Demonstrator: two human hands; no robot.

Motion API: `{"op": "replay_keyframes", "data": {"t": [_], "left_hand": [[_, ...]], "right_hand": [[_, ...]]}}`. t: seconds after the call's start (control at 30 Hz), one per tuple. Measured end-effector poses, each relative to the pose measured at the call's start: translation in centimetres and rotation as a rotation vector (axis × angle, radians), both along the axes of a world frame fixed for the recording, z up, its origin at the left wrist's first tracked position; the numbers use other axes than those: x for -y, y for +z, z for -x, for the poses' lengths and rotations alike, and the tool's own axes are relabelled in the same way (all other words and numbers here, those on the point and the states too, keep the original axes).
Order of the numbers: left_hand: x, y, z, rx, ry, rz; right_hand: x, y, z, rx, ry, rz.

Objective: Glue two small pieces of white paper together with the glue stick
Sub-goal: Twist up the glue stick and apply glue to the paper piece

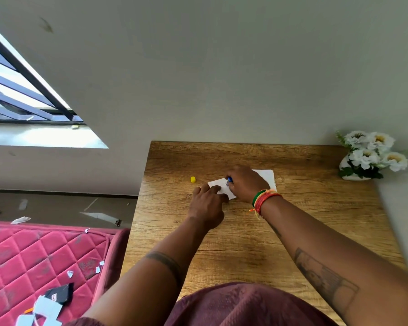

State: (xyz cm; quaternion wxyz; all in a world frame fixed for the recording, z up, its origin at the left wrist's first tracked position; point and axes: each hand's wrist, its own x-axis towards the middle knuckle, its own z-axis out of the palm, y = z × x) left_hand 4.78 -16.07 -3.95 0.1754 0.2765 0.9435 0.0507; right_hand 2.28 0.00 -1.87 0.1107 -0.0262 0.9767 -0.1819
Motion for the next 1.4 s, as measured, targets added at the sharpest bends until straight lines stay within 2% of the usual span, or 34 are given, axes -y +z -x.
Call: {"op": "replay_keyframes", "data": {"t": [0.2, 0.33, 0.43, 0.6, 0.77, 0.87, 0.97, 1.03, 1.3, 1.4], "left_hand": [[-0.3, 0.3, 0.3, 0.005, 0.01, -0.009], [-0.5, 0.2, -0.1, -0.004, 0.016, -0.001], [-0.5, 0.3, 0.0, 0.002, 0.021, -0.001], [-0.5, 0.4, 0.1, 0.017, 0.018, 0.013], [-0.5, 0.5, 0.2, 0.025, 0.016, 0.015], [-0.8, 0.8, 0.3, 0.034, 0.016, 0.021], [-1.1, 1.1, 0.5, 0.038, 0.043, -0.002], [-1.3, 1.1, 0.6, 0.051, 0.091, -0.04], [-1.4, 1.4, 2.0, 0.072, 0.145, -0.136], [-1.5, 1.3, 2.4, 0.068, 0.168, -0.163]], "right_hand": [[-1.9, 0.1, -0.4, 0.046, -0.047, -0.047], [-1.5, -0.2, -0.7, 0.105, -0.026, 0.016], [-1.0, -0.2, -0.7, 0.09, -0.046, 0.093], [-1.0, -0.3, -0.8, -0.026, -0.067, 0.015], [-2.5, 0.7, -0.4, 0.16, -0.048, -0.022], [-3.6, 1.1, -0.4, 0.119, -0.28, 0.227], [-4.2, 1.3, -0.8, 0.197, -0.583, 0.741], [-4.4, 1.3, -1.4, 0.243, -0.685, 0.975], [-4.6, 1.0, -3.1, 0.299, -0.808, 1.358], [-4.7, 0.9, -3.2, 0.303, -0.801, 1.437]]}}
